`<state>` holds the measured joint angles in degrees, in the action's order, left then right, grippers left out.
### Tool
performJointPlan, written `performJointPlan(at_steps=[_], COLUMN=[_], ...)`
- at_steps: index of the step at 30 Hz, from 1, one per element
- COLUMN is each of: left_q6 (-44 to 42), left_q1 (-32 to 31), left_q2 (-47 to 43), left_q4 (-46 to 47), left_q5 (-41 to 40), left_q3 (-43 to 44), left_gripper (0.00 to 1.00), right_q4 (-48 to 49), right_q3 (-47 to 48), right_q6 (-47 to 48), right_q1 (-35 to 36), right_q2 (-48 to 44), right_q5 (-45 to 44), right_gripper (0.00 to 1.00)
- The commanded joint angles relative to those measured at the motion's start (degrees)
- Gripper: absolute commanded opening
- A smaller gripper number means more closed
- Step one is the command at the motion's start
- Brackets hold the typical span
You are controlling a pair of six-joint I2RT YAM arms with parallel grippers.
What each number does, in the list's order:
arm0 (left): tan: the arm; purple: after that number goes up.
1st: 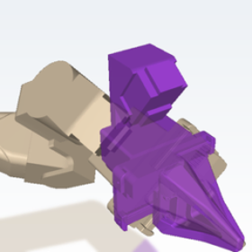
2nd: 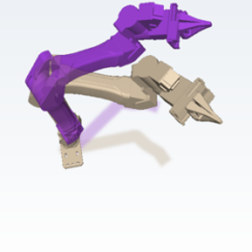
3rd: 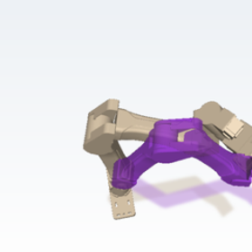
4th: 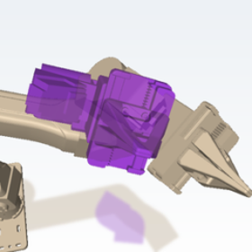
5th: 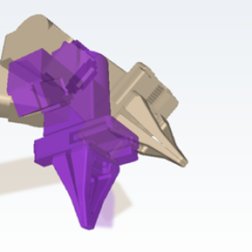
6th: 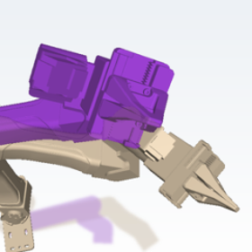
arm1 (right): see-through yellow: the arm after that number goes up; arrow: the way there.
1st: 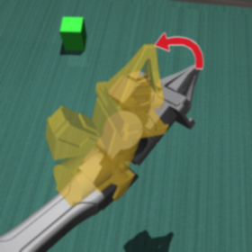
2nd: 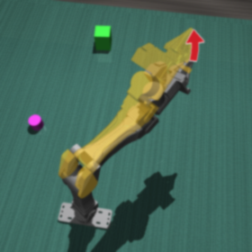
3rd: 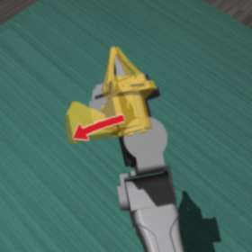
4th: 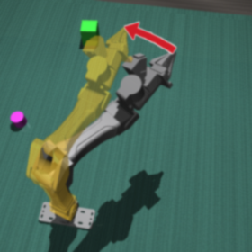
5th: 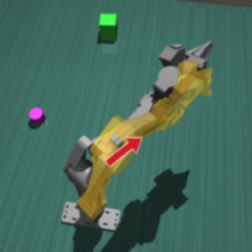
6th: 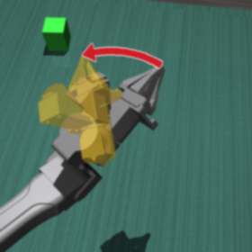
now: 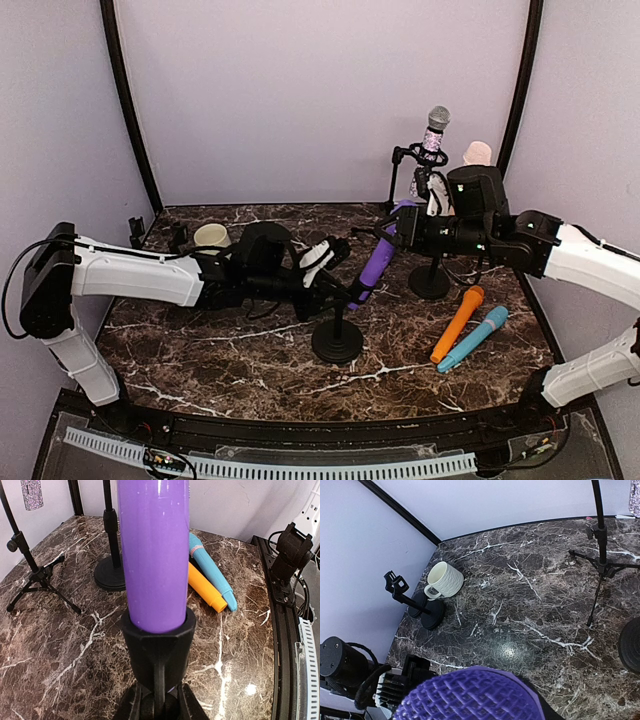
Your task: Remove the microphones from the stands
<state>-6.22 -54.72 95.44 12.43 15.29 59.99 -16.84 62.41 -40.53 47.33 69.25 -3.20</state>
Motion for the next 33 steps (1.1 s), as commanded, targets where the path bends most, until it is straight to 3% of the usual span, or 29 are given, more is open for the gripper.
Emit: performJointPlan(at_steps=[1,12,21,33], left_q6=[0.28,-1.45,-1.59,-1.69], left_q1=[-0.12,-0.21,-0.21,-0.21], left_q2=[-0.69,-0.72,-0.64,-0.7], left_q4=[-7.44,-8.25,-7.6,-6.94], left_q5=[-2.43,-2.64,-2.82,-3.11], left_q3=[-1.55,-1.34,-1.43,-2.39], left_gripper=[0.0,0.0,0.0,0.0], right_q4=[2.54,6.45,11.57,13.32], right_q3=[3.42,3.01,0.36,-0.57], right_q6=[-4.8,4.25,10.01,5.56], right_q1=[-0.57,-0.52,-0.66,-0.65], right_q2=[-1.37,-4.59,-8.27,-8.89], right_q5=[-5.24,2.74,14.95,11.29], right_gripper=[0.28,0.28,0.27,0.27])
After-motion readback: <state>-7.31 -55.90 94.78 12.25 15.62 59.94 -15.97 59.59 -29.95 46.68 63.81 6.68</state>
